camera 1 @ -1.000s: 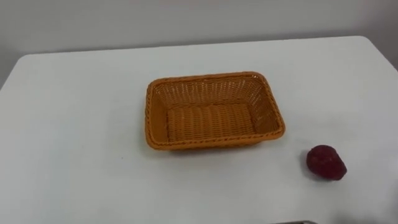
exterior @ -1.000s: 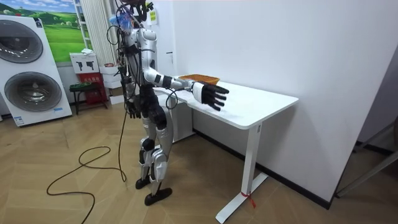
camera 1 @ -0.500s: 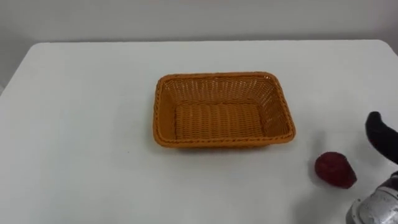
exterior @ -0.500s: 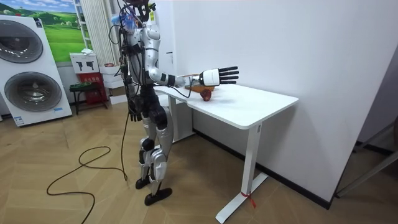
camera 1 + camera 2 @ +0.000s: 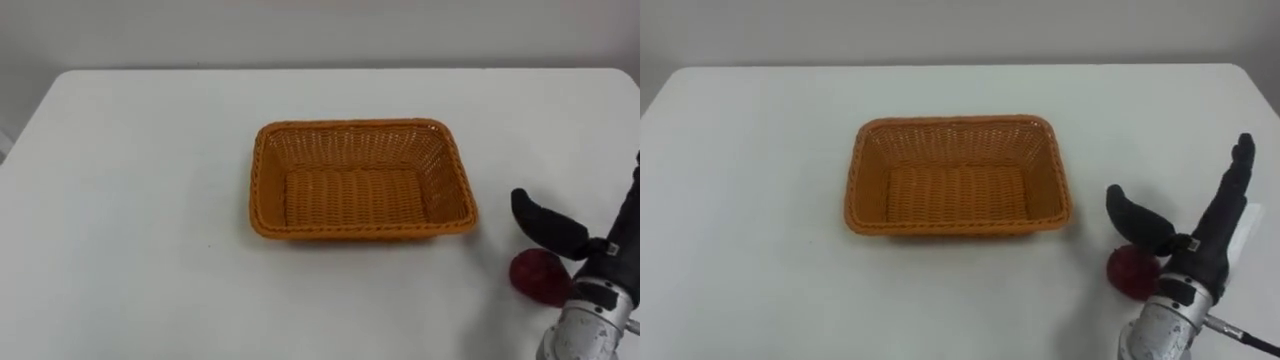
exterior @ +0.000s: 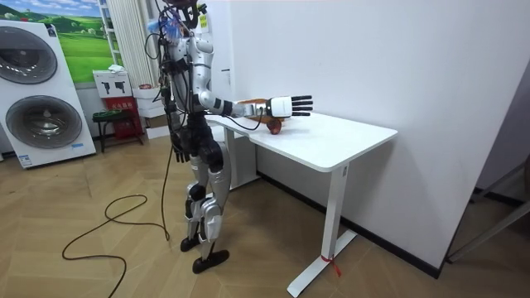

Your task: Pick and place apple

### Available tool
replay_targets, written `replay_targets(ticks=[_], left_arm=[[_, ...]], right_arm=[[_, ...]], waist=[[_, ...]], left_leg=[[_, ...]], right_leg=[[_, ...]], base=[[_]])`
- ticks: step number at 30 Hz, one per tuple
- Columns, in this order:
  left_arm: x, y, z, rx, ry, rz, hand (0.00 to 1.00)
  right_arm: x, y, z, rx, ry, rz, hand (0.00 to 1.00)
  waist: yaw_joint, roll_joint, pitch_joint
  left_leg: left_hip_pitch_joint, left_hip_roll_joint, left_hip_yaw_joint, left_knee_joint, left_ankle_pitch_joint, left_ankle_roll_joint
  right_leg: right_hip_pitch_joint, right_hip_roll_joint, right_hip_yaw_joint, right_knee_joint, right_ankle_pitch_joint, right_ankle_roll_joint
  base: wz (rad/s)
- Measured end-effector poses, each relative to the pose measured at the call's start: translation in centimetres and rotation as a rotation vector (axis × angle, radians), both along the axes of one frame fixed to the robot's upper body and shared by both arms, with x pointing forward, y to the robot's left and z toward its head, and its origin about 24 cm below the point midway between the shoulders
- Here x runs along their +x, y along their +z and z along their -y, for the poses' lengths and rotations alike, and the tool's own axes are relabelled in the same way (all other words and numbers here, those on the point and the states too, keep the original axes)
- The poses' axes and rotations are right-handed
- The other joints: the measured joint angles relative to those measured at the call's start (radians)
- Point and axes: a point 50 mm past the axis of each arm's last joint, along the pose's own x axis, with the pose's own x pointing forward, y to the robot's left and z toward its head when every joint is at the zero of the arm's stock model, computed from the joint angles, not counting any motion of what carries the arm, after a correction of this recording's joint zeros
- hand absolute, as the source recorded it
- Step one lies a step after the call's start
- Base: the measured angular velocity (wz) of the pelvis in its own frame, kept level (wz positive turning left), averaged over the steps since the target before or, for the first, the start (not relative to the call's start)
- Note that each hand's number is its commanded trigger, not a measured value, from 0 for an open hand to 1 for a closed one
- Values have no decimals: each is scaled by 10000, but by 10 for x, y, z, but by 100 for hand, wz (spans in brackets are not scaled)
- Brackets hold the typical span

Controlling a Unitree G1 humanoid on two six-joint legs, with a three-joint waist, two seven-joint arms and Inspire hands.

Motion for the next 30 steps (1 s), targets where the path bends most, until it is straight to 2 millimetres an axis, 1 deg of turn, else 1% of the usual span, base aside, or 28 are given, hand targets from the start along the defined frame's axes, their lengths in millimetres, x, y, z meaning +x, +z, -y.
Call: replay_targets(ticks=[3, 5, 6, 9, 11, 13, 16, 18, 22, 23, 24, 25, 26, 30], left_arm=[[0, 0, 0, -140, -19, -34, 0], [0, 0, 1, -216, -30, -53, 0], [0, 0, 1, -231, -39, -61, 0], [0, 0, 1, -277, -43, -68, 0], [-1, 0, 1, -306, 8, -130, 0], [1, 0, 1, -337, 20, -34, 0], [4, 0, 1, -344, -6, 72, 0], [6, 0, 1, -338, -10, 107, 0], [5, 0, 1, -280, 18, 91, 0], [5, 0, 0, -262, 26, 82, 0], [4, 0, 0, -253, 40, 64, 0], [4, 0, 1, -252, 38, 58, 0], [4, 0, 1, -252, 54, 65, 0], [4, 0, 2, -175, 0, 64, 0]], right_arm=[[-3, -10, -5, 107, 427, -547, 0], [-4, -15, -8, 173, 687, -884, 0], [-6, -17, -9, 200, 809, -1002, 0], [-11, -27, -7, 243, 861, -1587, 0], [-15, -30, -7, 250, 894, -1761, 0], [-20, -34, -6, 269, 905, -1937, 0], [-24, -38, -8, 102, 1027, -2117, 0], [-26, -40, -9, -115, 1177, -2187, 0], [-37, -51, -8, -526, 1133, -2709, 0], [-38, -52, -8, -571, 1130, -2764, 58], [-41, -54, -7, -616, 1058, -2860, 80], [-44, -58, -6, -666, 988, -3064, 80], [-46, -60, -5, -695, 971, -3140, 100], [-51, -67, -8, -618, 1037, -3314, 100]], waist=[[4, -64, -41], [8, -74, -39], [-11, -64, -35], [-12, -53, -34], [-8, -12, -21], [-37, 5, -29], [-55, -8, -86], [-72, 6, -90], [-65, 25, -101], [-65, 27, -102], [-80, 37, -108], [-84, 48, -114], [-89, 51, -115], [-147, 94, -139]], left_leg=[[52, 12, 53, -50, 0, 0], [69, 22, 116, -55, 0, 0], [58, 70, 118, -52, 0, 0], [82, 89, 164, -51, 0, 0], [123, 114, 226, -52, -1, -1], [136, 148, 236, -40, -2, -3], [144, 162, 236, -51, -5, -10], [146, 162, 239, -81, -7, -12], [165, 167, 257, -86, -8, -6], [165, 167, 251, -89, -9, -4], [167, 168, 243, -127, -8, -2], [186, 167, 246, -147, -7, 0], [196, 166, 247, -144, -6, 2], [281, 165, 253, -136, -4, 4]], right_leg=[[48, 16, 128, -8, 0, 0], [45, 21, 194, -7, 2, 2], [44, 20, 193, -12, 7, 9], [43, 26, 232, -13, 30, 15], [39, 43, 240, -15, 44, 7], [31, 71, 241, -22, 77, -12], [15, 88, 229, -15, 82, -18], [2, 87, 232, -11, 93, -19], [10, 90, 236, -18, 174, -3], [9, 90, 233, -20, 181, -2], [11, 88, 229, -24, 201, 1], [25, 88, 227, -24, 213, 5], [35, 87, 228, -24, 215, 6], [116, 89, 237, -23, 217, 6]], base=[[-6], [-8], [0], [-4], [-9], [-2], [0], [0], [-1], [-5], [-4], [-3], [0], [0]])
